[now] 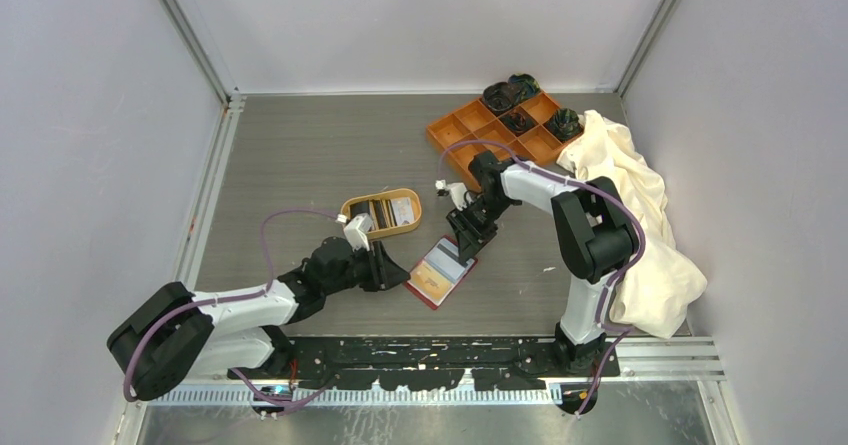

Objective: Put the credit cards into the card holder
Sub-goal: Turn over the card slot in the card holder.

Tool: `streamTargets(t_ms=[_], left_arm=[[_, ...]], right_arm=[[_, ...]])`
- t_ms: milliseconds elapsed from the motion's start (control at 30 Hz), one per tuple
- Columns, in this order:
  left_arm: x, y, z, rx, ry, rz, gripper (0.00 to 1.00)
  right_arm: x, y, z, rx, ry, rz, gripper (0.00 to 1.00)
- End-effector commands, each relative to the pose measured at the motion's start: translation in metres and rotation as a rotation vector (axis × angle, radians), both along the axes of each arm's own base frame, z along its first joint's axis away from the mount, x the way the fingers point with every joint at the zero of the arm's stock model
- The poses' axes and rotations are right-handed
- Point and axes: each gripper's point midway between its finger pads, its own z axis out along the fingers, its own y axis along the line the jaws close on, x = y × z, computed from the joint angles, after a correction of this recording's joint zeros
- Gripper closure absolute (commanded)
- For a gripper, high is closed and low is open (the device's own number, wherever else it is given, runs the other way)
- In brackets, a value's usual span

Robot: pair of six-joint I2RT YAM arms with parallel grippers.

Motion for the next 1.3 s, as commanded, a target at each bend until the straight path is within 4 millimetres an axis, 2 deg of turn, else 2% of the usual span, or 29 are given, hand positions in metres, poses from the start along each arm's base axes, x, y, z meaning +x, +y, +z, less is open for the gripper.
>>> streamTargets(t_ms=[0,200,433,633,700,800,1033,1133,1267], left_arm=[[0.003,-0.003,0.006,-0.009,-0.035,-0.01,0.63],[0.002,-0.004,0.01,0.014,-0.039,-0.03,0.63],[0.001,-0.002,0.03,0.048,-0.033,-0.062,0.62],[-0.015,0.006,0.051,0.118,0.056,-0.11,0.62],[-0.019,0.01,0.048,0.159,0.081,-0.128,0.62],[-0.025,0.008,0.032,0.172,0.129,-0.15,0.63],[-0.014,-0.025,0.013,0.031,0.179,-0.164,0.66],[-0.004,-0.027,0.014,0.057,0.132,-0.157,0.66],[0.007,-0.014,0.026,0.104,0.024,-0.081,0.66]], right_arm=[[0.004,0.014,0.02,0.085,0.016,-0.002,0.55],[0.006,0.014,0.026,0.108,0.01,-0.021,0.56],[0.012,0.01,0.033,0.112,-0.046,-0.036,0.55],[0.004,0.015,0.032,0.148,-0.005,-0.016,0.55],[0.004,0.015,0.029,0.142,0.008,-0.016,0.55],[0.003,0.013,0.024,0.127,0.022,-0.019,0.55],[0.001,0.009,0.01,0.085,0.064,-0.028,0.56],[0.001,0.008,0.006,0.071,0.075,-0.026,0.56],[0.0,0.007,0.006,0.069,0.076,-0.024,0.56]])
